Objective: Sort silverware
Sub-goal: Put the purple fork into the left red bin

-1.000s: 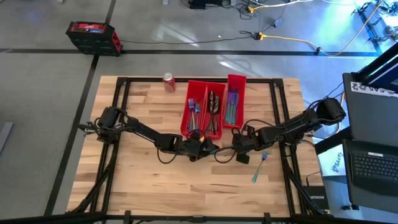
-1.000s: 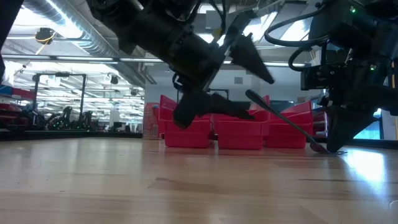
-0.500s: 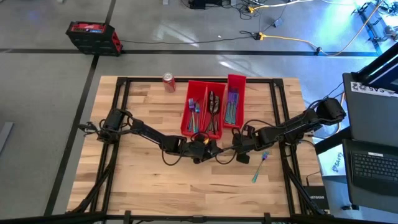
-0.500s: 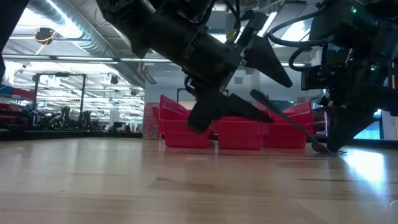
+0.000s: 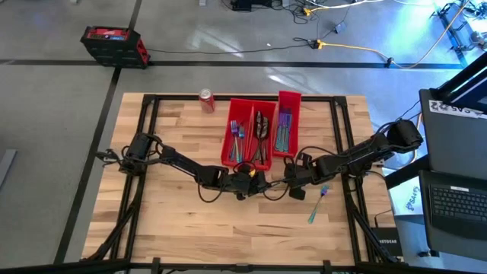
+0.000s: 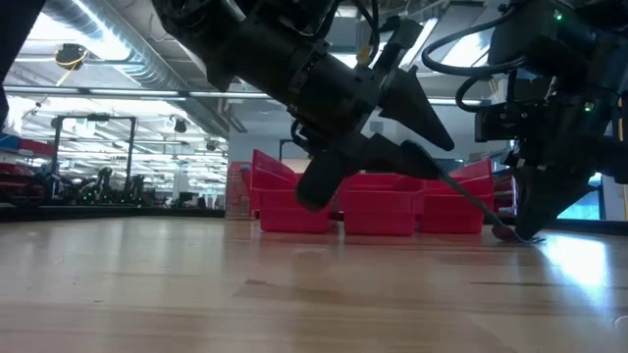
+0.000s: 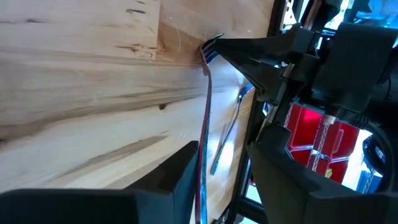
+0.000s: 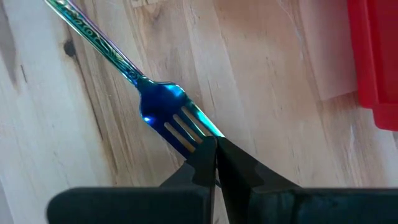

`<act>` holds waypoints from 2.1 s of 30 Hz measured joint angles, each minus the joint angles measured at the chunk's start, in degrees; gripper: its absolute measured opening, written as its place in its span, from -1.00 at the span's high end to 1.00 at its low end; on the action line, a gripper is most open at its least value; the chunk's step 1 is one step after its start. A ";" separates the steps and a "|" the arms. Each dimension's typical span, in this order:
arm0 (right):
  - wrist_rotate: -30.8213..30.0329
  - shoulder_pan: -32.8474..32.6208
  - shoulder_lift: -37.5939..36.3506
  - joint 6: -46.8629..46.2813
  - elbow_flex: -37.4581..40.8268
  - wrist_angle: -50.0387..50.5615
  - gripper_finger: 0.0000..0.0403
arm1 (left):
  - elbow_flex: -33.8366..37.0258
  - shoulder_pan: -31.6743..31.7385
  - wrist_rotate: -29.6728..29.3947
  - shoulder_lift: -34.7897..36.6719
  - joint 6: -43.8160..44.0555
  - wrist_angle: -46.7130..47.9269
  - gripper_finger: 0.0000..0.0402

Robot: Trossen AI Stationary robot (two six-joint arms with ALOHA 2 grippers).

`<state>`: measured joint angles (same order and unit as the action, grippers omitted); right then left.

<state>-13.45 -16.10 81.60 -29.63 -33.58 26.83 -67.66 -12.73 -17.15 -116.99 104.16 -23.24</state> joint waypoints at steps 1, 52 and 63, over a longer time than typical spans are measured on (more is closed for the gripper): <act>0.00 0.00 0.00 0.00 0.00 0.00 1.00 | 0.00 0.01 0.03 0.00 -0.03 -0.12 0.34; -0.59 0.00 0.00 -0.55 0.02 -0.15 1.00 | -2.58 -0.02 5.20 -0.57 -3.50 3.69 0.51; -0.72 0.00 0.00 -0.52 0.02 -0.15 1.00 | -2.64 0.04 5.17 -0.57 -2.82 4.76 0.51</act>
<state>-14.17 -16.10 81.60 -30.15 -33.56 26.68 -70.30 -12.69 -11.97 -117.56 101.34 -18.48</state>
